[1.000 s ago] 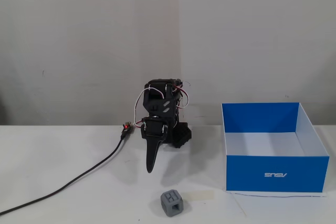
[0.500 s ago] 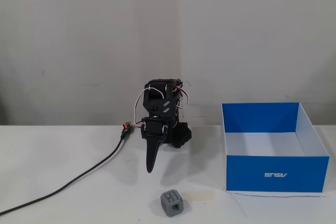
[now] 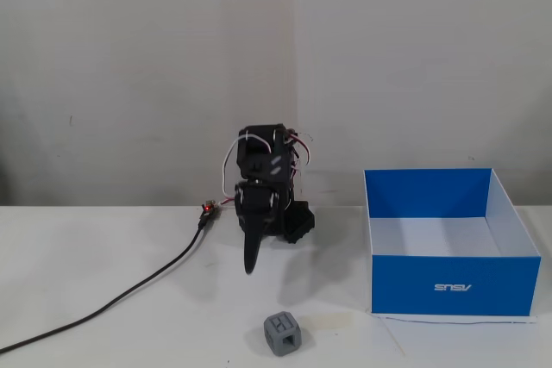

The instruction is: Pick the gray block and keep it in the box.

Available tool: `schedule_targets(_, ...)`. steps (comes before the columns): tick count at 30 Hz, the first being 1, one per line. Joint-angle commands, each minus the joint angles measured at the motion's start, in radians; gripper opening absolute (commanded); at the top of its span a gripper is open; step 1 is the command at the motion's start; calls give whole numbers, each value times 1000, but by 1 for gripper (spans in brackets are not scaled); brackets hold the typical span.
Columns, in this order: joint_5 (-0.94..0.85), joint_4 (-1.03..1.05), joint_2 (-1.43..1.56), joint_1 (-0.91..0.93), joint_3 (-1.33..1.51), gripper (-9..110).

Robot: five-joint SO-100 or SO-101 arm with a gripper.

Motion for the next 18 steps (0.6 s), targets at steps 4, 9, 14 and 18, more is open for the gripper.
schedule_targets(4,0,-35,-235,-49,-238,0)
schedule_targets(9,-23,-31,-453,-71,-380,0)
schedule_targets(14,-57,-29,-670,-91,-517,0)
schedule_targets(18,-104,-26,-805,-103,-604,0)
